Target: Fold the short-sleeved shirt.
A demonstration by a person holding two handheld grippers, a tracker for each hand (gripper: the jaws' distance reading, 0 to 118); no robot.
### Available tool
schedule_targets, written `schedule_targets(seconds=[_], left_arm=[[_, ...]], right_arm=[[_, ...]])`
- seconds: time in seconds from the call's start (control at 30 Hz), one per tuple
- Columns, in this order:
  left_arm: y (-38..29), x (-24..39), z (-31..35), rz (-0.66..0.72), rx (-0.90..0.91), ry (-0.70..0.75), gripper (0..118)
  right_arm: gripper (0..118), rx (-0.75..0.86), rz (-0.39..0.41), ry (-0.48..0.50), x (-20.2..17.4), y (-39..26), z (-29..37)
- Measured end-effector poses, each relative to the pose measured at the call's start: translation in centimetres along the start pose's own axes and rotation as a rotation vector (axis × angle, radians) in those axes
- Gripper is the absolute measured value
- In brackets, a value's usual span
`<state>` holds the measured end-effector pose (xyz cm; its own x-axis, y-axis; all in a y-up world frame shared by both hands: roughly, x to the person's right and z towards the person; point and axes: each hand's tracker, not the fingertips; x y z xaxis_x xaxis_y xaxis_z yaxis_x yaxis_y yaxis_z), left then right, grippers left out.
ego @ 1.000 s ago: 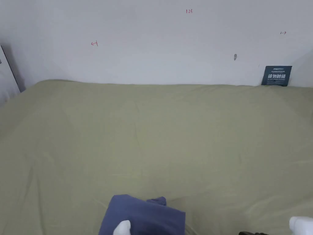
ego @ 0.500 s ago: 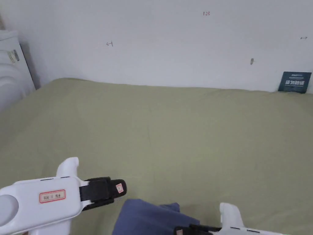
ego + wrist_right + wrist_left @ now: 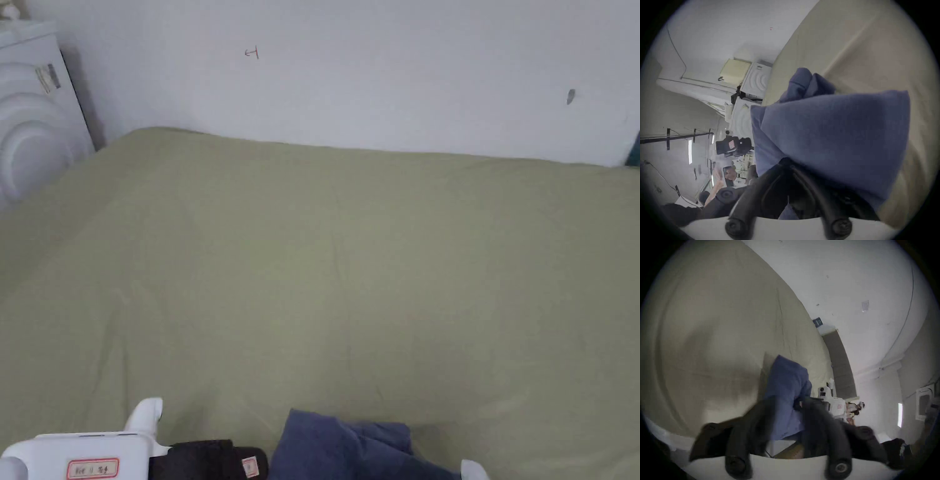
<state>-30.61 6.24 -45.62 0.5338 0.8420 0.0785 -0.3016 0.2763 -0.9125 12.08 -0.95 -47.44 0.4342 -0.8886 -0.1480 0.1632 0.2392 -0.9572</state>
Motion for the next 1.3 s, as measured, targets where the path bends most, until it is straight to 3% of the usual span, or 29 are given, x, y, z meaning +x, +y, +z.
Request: schedule_targets(seconds=[0.07, 0.1, 0.23, 0.37, 0.4, 0.43, 0.47, 0.5, 0.53, 0.6, 0.97, 1.17, 1.3], left_arm=[[0.2, -1.4, -1.4, 0.015, -0.037, -0.093, 89], [0.1, -1.5, -2.3, 0.019, -0.052, -0.105, 91], [0.5, -1.7, -6.1, -0.008, -0.132, 0.015, 91], [0.1, -0.7, -5.8, -0.009, -0.089, -0.004, 93], [0.0, -0.6, -5.6, 0.004, -0.081, 0.000, 90], [-0.4, -0.3, -5.3, 0.015, -0.089, 0.002, 79], [-0.6, -0.1, -5.2, 0.005, -0.094, 0.030, 46], [-0.7, 0.2, -5.4, -0.046, -0.119, 0.089, 22], [-1.2, 0.2, -5.4, -0.076, -0.109, 0.097, 22], [-1.4, -0.2, -5.0, -0.012, -0.085, 0.038, 22], [1.1, 0.6, -1.6, -0.109, -0.052, 0.069, 21], [5.2, -2.4, 6.7, -0.074, 0.019, 0.177, 21], [7.9, -5.0, 14.7, -0.036, 0.120, 0.278, 21]], right_arm=[[1, -0.005, -0.012, 0.008, -0.2, 0.2, -0.2], [1, -0.006, -0.011, 0.007, -0.2, 0.2, -0.3], [1, -0.004, -0.026, 0.039, 0.4, 0.1, -0.2], [1, 0.008, -0.020, 0.060, 0.8, -0.1, 0.1], [1, 0.012, -0.020, 0.066, 0.9, -0.1, 0.2], [1, 0.015, -0.019, 0.071, 0.9, -0.2, 0.2], [1, 0.017, -0.019, 0.072, 0.8, -0.1, 0.2], [1, 0.019, -0.021, 0.072, 0.8, -0.2, 0.2], [1, 0.018, -0.017, 0.070, 0.7, -0.2, 0.2], [1, 0.019, -0.016, 0.071, 0.6, -0.2, 0.2], [1, 0.047, -0.005, 0.029, -0.4, 0.4, 1.2], [1, 0.078, 0.005, -0.082, -0.9, 1.3, 1.8], [0, 0.124, 0.012, -0.038, -2.5, 1.5, 2.4]])
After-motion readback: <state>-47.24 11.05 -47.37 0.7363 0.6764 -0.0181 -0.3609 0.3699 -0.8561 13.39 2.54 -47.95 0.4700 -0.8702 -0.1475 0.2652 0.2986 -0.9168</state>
